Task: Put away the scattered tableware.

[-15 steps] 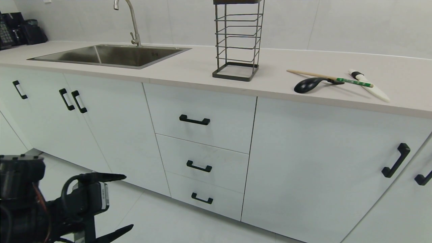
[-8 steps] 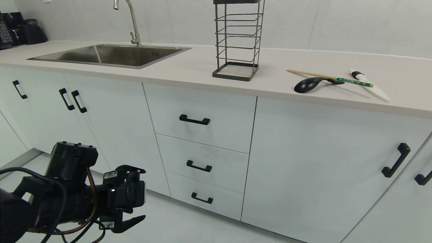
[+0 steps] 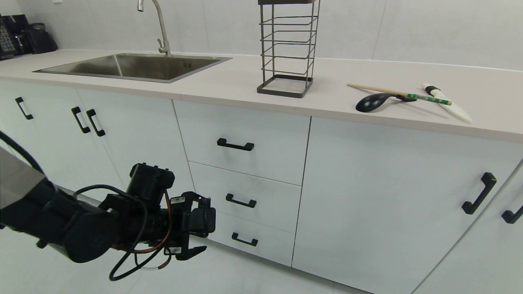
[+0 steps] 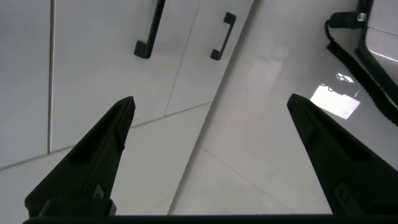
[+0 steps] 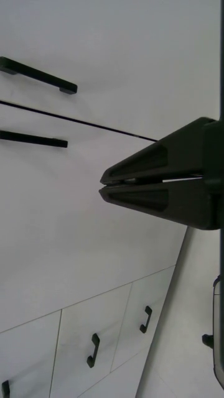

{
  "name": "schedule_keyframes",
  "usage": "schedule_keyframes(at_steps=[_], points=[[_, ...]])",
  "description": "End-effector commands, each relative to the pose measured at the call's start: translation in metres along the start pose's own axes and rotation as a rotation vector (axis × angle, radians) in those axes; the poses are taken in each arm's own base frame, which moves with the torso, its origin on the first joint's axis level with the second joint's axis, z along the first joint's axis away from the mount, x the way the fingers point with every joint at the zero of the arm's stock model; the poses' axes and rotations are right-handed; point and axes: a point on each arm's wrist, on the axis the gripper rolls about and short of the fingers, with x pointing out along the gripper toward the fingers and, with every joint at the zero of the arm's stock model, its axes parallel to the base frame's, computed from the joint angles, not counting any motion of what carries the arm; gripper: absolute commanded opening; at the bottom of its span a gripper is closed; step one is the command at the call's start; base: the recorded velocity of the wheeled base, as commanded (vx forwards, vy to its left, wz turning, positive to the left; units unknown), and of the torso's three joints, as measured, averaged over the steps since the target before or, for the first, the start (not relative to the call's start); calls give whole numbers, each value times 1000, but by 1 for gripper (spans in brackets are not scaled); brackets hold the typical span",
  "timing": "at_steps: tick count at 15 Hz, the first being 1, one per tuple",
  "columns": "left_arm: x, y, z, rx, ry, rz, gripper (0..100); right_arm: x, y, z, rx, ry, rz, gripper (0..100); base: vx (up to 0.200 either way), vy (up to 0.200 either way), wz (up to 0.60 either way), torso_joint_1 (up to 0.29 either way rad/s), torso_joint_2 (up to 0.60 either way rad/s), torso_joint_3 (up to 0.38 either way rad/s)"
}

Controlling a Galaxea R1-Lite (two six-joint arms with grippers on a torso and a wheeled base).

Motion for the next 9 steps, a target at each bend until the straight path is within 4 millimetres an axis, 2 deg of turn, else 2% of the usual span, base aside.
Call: schedule_keyframes(at_steps=[1, 3, 5, 9], points=[[42, -8, -10, -1, 6, -29, 100, 0, 0, 0, 0, 1, 1, 0, 0, 0, 0, 0, 0, 0], [61, -2, -12, 9, -12, 20, 100, 0, 0, 0, 0, 1, 1, 0, 0, 0, 0, 0, 0, 0], [66, 1, -13, 10, -14, 24, 100, 0, 0, 0, 0, 1, 1, 0, 0, 0, 0, 0, 0, 0], [92, 2, -19, 7, -7, 4, 100, 0, 0, 0, 0, 1, 1, 0, 0, 0, 0, 0, 0, 0]])
